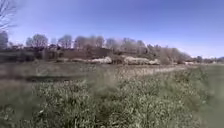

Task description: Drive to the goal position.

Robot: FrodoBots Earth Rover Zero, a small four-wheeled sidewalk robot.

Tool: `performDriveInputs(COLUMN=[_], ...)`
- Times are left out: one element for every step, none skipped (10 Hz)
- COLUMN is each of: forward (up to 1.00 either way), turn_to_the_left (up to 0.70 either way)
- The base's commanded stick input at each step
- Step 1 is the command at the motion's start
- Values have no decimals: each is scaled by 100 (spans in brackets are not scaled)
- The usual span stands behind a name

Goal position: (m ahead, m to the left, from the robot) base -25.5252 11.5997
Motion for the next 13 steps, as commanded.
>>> performDriveInputs(forward=[-45,-45,-45,-45,-45,-45,-45,-45,-45,-45,-45,-45,-45], turn_to_the_left=[0,0,0,0,0,0,0,0,0,0,0,0,0])
